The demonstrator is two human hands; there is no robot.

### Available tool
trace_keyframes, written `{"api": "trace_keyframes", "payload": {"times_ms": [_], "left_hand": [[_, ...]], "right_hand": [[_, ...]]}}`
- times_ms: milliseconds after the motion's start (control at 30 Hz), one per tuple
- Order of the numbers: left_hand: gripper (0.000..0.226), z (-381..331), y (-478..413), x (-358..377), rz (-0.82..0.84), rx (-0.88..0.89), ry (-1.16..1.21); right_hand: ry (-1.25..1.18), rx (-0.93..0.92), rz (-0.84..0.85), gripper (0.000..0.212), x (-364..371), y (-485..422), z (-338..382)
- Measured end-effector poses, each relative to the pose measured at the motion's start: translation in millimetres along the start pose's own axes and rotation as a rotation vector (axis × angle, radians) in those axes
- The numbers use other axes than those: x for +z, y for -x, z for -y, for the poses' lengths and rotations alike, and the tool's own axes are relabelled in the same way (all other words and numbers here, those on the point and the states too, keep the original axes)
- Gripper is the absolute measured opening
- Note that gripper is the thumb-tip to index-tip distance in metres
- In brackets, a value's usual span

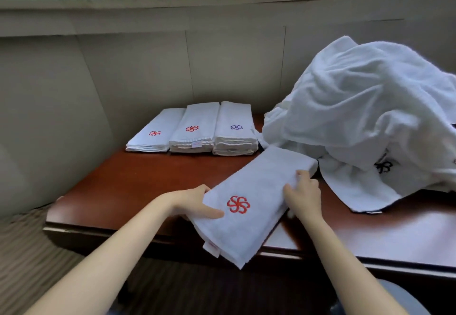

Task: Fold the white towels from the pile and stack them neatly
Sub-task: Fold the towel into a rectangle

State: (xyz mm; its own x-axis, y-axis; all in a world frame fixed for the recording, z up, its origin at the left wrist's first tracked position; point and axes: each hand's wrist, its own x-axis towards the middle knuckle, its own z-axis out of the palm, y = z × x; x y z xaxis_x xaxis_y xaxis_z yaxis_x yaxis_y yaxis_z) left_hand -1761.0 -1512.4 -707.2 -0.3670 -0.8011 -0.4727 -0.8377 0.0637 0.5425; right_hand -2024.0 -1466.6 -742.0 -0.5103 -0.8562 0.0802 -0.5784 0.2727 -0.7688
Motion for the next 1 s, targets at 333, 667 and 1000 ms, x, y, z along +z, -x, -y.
{"api": "trace_keyframes", "payload": {"times_ms": [333, 667, 1000], "left_hand": [[0.063, -48.0, -24.4, 8.3, -0.053, 0.035, 0.583], [0.059, -58.3, -69.0, -16.3, 0.29, 0.152, 0.737], [0.069, -23.5, 8.5, -114.3, 0.13, 0.541, 0.704]], "right_hand": [[-0.176, 0.025, 0.115, 0.053, -12.9, -19.9, -3.4], [-0.603, 0.054, 0.353, 0.064, -16.1, -30.7, -2.6], [-0.778, -0.339, 0.562, 0.081, -25.9, -26.5, 104.8]]}}
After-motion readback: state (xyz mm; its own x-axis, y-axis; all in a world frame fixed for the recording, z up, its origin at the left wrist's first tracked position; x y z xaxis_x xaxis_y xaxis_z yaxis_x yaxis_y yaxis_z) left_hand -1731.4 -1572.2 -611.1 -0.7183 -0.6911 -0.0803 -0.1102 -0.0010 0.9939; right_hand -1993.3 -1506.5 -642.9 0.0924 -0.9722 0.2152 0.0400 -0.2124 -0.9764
